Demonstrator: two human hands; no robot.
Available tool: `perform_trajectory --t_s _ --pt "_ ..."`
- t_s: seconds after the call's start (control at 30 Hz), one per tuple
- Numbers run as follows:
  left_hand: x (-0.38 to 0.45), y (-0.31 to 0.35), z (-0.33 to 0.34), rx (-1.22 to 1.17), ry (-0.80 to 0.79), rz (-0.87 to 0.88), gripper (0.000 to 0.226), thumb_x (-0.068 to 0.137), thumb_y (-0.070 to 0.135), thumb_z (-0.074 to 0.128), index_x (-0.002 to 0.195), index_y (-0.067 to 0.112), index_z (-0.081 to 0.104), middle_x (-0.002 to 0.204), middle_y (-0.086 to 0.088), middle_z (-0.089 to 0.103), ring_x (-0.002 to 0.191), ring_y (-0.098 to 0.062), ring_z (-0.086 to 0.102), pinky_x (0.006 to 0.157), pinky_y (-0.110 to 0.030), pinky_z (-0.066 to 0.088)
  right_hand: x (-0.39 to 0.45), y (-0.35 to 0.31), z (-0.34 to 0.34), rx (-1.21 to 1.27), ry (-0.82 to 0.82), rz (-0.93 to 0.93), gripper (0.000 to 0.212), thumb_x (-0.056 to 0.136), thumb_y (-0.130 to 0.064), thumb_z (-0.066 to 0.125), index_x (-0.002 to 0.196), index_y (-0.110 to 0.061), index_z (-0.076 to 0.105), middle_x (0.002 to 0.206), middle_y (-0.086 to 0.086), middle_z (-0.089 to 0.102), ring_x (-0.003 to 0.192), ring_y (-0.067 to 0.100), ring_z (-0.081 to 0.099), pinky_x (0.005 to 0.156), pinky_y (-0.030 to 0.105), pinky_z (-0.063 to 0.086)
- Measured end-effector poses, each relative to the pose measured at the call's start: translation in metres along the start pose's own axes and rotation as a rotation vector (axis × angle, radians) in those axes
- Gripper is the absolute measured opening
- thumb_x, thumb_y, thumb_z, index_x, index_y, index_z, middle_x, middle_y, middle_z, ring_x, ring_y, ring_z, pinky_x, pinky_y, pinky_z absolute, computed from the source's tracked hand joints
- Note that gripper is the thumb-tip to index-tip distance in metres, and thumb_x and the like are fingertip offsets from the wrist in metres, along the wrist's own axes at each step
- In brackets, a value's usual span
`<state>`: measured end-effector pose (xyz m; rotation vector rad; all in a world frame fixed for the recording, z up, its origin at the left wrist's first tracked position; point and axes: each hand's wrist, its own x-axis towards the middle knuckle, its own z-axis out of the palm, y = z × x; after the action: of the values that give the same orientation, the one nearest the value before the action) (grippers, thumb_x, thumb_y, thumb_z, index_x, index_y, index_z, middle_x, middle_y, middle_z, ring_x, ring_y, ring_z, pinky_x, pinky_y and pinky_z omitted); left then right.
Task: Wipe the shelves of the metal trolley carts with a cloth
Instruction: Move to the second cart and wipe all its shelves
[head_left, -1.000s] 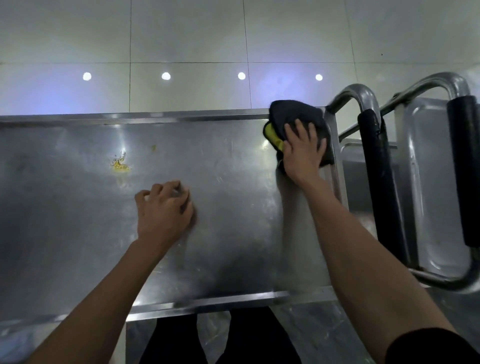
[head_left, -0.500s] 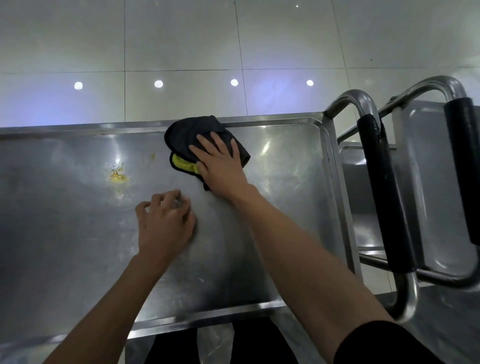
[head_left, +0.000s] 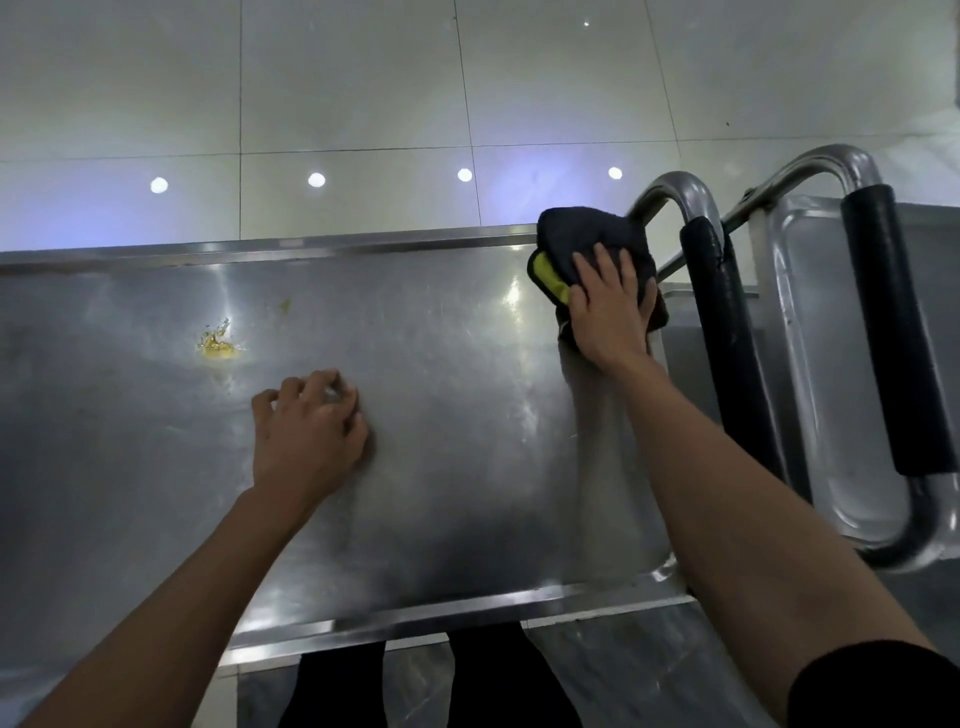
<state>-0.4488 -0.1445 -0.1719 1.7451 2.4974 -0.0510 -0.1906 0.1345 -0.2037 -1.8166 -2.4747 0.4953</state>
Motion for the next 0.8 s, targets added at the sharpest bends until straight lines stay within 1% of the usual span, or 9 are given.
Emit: perform_trajectory --t_s 0.13,0.23,0.3,0.37,0.43,0.5,0.6,0.73,0.8 --pt "-0.002 0.002 -0.006 -0.038 -0.086 -0.034 0.042 0.074 0.044 0.054 0.102 0.019 0.074 0.125 -0.003 0.060 0.107 -0.036 0.056 0.087 -0.052 0.041 -0.036 -0.015 0.013 0.008 0.005 0.016 0.053 0.101 -0.042 0.026 0.153 -0.037 0.031 0.166 -0.009 0.016 0.154 0.019 0.002 0.121 0.056 -0.004" --pt "-0.004 0.000 -0.008 -0.052 -0.145 -0.044 0.050 0.077 0.049 0.054 0.114 0.020 0.070 0.135 -0.003 0.054 0.120 -0.035 0.050 0.091 -0.054 0.041 -0.073 -0.026 0.021 -0.002 -0.007 0.005 0.052 0.102 -0.043 0.025 0.154 -0.037 0.028 0.167 -0.009 0.013 0.154 0.019 0.000 0.121 0.055 -0.003" --pt "-0.007 0.000 -0.007 -0.017 -0.197 -0.032 0.055 0.081 0.053 0.059 0.125 0.020 0.063 0.145 -0.004 0.045 0.128 -0.034 0.044 0.098 -0.057 0.037 -0.096 -0.033 0.025 -0.004 -0.018 -0.005 0.052 0.103 -0.042 0.026 0.155 -0.037 0.027 0.167 -0.008 0.012 0.154 0.019 -0.002 0.122 0.055 -0.004" --pt "-0.010 -0.001 -0.006 0.013 -0.254 -0.023 0.065 0.083 0.056 0.060 0.136 0.021 0.052 0.154 -0.005 0.032 0.136 -0.034 0.036 0.104 -0.058 0.031 -0.117 -0.039 0.029 -0.001 -0.037 -0.014 0.052 0.104 -0.042 0.026 0.156 -0.036 0.026 0.167 -0.008 0.011 0.154 0.019 -0.004 0.122 0.054 -0.005" --pt "-0.012 0.001 -0.007 0.014 -0.281 -0.020 0.071 0.085 0.058 0.058 0.143 0.021 0.043 0.160 -0.006 0.022 0.142 -0.033 0.027 0.107 -0.059 0.028 -0.139 -0.046 0.034 0.005 -0.062 -0.028 0.052 0.105 -0.043 0.027 0.157 -0.036 0.024 0.168 -0.007 0.009 0.154 0.019 -0.005 0.122 0.054 -0.007" --pt "-0.013 0.003 -0.008 -0.001 -0.282 -0.014 0.073 0.087 0.058 0.056 0.147 0.020 0.038 0.161 -0.007 0.017 0.146 -0.032 0.020 0.109 -0.059 0.028 -0.160 -0.053 0.040 0.005 -0.075 -0.044 0.053 0.105 -0.045 0.027 0.157 -0.036 0.023 0.168 -0.008 0.007 0.154 0.020 -0.006 0.121 0.054 -0.008" --pt "-0.018 0.002 -0.010 -0.045 -0.278 -0.017 0.074 0.089 0.055 0.056 0.149 0.019 0.033 0.162 -0.007 0.015 0.149 -0.030 0.014 0.109 -0.059 0.028 -0.187 -0.066 0.048 0.001 -0.083 -0.053 0.054 0.105 -0.046 0.025 0.158 -0.036 0.021 0.168 -0.008 0.006 0.154 0.020 -0.007 0.120 0.054 -0.010" --pt "-0.037 -0.006 -0.008 -0.069 -0.267 -0.013 0.067 0.090 0.050 0.055 0.147 0.022 0.034 0.162 -0.007 0.018 0.149 -0.029 0.014 0.110 -0.057 0.027 -0.218 -0.085 0.060 -0.004 -0.074 -0.032 0.054 0.105 -0.047 0.026 0.158 -0.036 0.021 0.168 -0.008 0.006 0.154 0.020 -0.007 0.120 0.055 -0.009" --pt "-0.052 -0.012 -0.007 -0.077 -0.252 0.021 0.063 0.092 0.048 0.052 0.147 0.022 0.036 0.161 -0.008 0.021 0.148 -0.030 0.016 0.110 -0.057 0.027 -0.231 -0.096 0.065 -0.002 -0.073 -0.007 0.054 0.105 -0.048 0.026 0.158 -0.036 0.021 0.168 -0.008 0.006 0.154 0.020 -0.007 0.121 0.055 -0.008"
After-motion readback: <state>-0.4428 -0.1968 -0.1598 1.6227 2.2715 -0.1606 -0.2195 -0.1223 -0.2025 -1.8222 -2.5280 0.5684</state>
